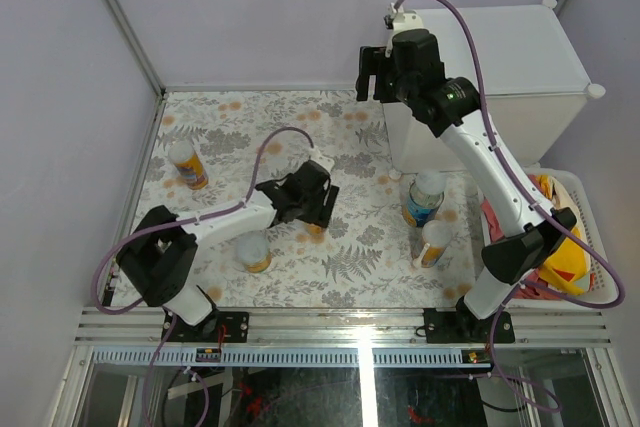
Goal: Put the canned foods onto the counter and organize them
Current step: Pick up the canned food from the center of the board, then place the canned food at the center of the board.
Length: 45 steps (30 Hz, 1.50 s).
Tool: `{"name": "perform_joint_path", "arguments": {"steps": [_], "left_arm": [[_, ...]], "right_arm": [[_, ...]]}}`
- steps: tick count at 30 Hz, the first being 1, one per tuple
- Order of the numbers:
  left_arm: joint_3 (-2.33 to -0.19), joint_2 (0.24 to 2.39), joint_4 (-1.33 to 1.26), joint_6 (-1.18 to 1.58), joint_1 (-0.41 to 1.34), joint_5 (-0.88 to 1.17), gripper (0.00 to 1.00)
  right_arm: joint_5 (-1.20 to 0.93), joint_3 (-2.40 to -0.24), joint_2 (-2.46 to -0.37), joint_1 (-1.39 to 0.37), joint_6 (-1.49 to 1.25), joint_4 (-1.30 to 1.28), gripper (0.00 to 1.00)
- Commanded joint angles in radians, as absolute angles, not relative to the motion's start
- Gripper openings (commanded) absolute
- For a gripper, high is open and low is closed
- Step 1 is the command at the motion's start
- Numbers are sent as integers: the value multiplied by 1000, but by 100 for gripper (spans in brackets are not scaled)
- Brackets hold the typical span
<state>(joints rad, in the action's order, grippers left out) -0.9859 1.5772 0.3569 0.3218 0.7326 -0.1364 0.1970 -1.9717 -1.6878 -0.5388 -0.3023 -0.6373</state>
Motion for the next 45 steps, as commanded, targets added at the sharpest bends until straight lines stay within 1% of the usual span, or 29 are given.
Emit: {"name": "perform_joint_path", "arguments": {"steps": [1,7,10,19,24,26,30,33,37,38,39,45], "left_arm": [[-1036,1535,296,203,854,-70,17],[-1075,1565,282,131,1023,-35,17],[-1094,1589,265,121,1076,-30,18],[-1176,1703,249,69,1179,-35,19],[-1197,1732,245,52,1184,-40,24],[-1203,1739,244,42,1185,-44,31],[-1216,1756,244,32,1185,-56,53],[-1218,1755,243,29,1184,-63,66],[-1206,1732,241,22,1185,-73,82],[-1205,1727,245,19,1184,-73,92],[-1207,1726,250,16,1185,-71,99],[-1204,1689,277,19,1185,-82,100]], "right_arm": [[203,-2022,-1675,-551,-285,-597,83],[237,-2054,-1672,-551,-270,-616,84],[254,-2076,-1672,-551,-261,-628,84],[359,-2083,-1632,-548,-252,-676,85],[403,-2066,-1604,-543,-256,-713,86],[422,-2051,-1589,-544,-261,-725,86],[457,-2046,-1572,-542,-279,-772,86],[469,-2023,-1549,-542,-291,-784,86],[493,-1986,-1516,-542,-293,-777,86],[498,-1984,-1515,-542,-293,-779,86],[498,-1983,-1512,-542,-294,-781,86],[504,-1971,-1499,-541,-301,-779,86]]}}
